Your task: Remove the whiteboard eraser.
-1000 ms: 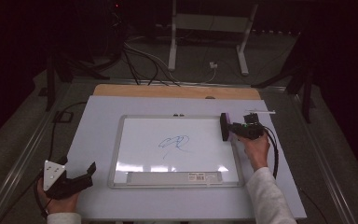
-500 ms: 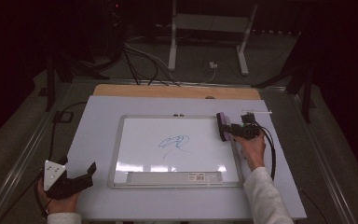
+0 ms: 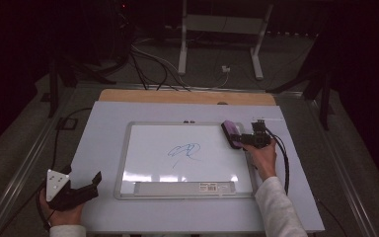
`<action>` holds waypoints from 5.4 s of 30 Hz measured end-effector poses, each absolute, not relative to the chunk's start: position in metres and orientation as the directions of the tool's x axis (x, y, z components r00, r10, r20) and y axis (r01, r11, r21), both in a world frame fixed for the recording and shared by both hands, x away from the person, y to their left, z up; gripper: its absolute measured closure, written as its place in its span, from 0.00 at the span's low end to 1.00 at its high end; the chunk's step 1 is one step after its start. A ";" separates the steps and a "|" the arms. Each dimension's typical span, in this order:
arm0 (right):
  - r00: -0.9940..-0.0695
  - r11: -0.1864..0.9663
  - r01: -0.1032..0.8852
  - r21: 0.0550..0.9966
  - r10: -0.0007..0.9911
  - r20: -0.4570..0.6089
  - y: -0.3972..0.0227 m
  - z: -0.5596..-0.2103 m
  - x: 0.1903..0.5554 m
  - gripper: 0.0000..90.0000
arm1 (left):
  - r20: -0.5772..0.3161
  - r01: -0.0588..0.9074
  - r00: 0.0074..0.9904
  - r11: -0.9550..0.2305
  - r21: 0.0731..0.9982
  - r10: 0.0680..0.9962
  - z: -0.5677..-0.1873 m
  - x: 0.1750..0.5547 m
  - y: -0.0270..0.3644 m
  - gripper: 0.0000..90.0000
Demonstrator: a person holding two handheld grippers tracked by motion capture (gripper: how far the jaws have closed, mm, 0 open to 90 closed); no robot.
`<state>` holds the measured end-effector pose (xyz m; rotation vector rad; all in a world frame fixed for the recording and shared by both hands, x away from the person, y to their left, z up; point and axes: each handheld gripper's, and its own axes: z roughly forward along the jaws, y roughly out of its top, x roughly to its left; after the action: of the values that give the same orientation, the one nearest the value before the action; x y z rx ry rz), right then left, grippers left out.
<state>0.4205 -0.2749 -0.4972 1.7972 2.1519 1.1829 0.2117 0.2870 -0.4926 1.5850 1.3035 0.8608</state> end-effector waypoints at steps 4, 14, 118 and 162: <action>-0.303 0.008 0.799 0.601 0.869 0.391 -0.274 -0.499 0.421 0.45 | -0.020 0.364 0.208 -0.058 0.930 0.978 -0.493 0.212 0.287 0.01; -0.337 0.041 0.764 0.644 0.877 0.344 -0.271 -0.490 0.417 0.46 | -0.012 0.364 0.208 -0.066 0.929 0.978 -0.492 0.212 0.286 0.01; -0.636 0.392 0.637 0.664 0.754 0.164 -0.148 -0.495 0.385 0.26 | -0.008 0.365 0.212 -0.071 0.928 0.977 -0.493 0.212 0.286 0.01; -0.760 0.572 0.531 0.625 0.648 0.052 -0.098 -0.494 0.361 0.46 | -0.004 0.369 0.212 -0.076 0.926 0.977 -0.493 0.212 0.286 0.01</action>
<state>0.3610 -0.0982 -0.4936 0.9926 2.6203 0.9496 0.2124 0.2856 -0.4930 1.6048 1.2985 0.8689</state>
